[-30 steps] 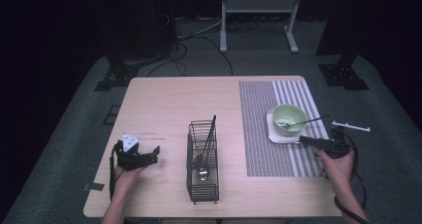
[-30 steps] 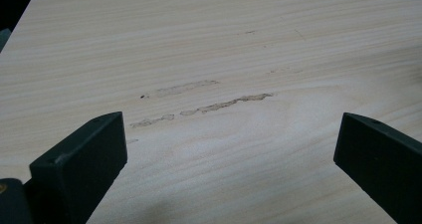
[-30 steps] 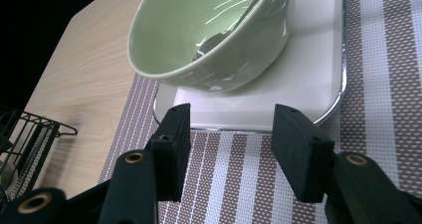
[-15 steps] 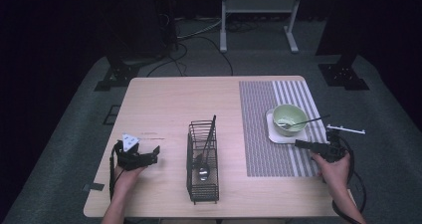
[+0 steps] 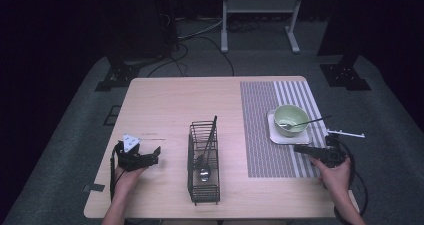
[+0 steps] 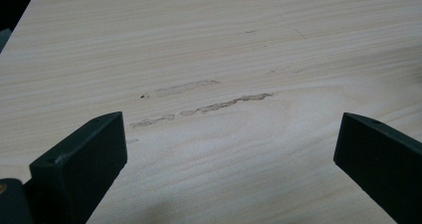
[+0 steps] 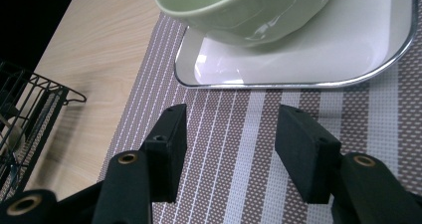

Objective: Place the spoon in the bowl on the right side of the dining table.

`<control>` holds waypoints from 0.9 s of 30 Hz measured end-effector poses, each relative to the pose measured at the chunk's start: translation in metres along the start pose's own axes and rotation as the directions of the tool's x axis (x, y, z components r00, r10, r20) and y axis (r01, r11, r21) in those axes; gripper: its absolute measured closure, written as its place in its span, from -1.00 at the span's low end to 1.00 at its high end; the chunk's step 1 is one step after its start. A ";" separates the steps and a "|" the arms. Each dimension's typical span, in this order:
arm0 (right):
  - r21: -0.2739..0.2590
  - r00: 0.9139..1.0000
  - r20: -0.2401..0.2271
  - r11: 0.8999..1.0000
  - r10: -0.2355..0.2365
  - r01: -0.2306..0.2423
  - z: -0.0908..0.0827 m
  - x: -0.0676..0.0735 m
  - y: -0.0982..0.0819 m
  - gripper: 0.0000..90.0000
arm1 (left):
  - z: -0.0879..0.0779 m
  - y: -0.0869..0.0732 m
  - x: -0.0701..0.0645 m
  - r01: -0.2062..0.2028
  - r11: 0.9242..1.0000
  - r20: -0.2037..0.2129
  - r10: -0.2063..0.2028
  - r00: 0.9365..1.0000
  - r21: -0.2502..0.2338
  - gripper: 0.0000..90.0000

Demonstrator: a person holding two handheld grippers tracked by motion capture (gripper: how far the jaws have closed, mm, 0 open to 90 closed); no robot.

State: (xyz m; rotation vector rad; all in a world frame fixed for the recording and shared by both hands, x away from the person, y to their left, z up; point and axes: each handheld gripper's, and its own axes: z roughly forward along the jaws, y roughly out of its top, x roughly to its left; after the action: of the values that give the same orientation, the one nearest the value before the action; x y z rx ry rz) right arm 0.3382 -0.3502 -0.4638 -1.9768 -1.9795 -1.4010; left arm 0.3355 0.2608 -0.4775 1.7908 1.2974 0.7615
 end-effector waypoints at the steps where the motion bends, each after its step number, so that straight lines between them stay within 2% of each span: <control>1: 0.002 1.000 -0.001 1.000 -0.002 0.002 0.000 0.000 -0.001 0.01 | 0.000 0.000 0.000 0.000 1.000 0.000 0.000 1.000 0.001 -1.00; 13: 0.017 1.000 -0.024 1.000 -0.008 0.009 0.000 0.007 -0.012 -0.04 | 0.000 0.000 0.000 0.000 1.000 -0.001 0.000 1.000 -0.001 -1.00; 27: 0.027 0.998 -0.041 0.998 -0.053 0.054 -0.002 0.020 -0.026 -0.07 | 0.000 0.000 0.000 -0.004 1.000 -0.002 0.004 1.000 0.001 -1.00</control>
State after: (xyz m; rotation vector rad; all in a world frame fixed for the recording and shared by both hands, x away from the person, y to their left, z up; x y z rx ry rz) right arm 0.3116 -0.3301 -0.4657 -1.8822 -2.0379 -1.4040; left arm 0.3353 0.2606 -0.4774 1.7942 1.2960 0.7649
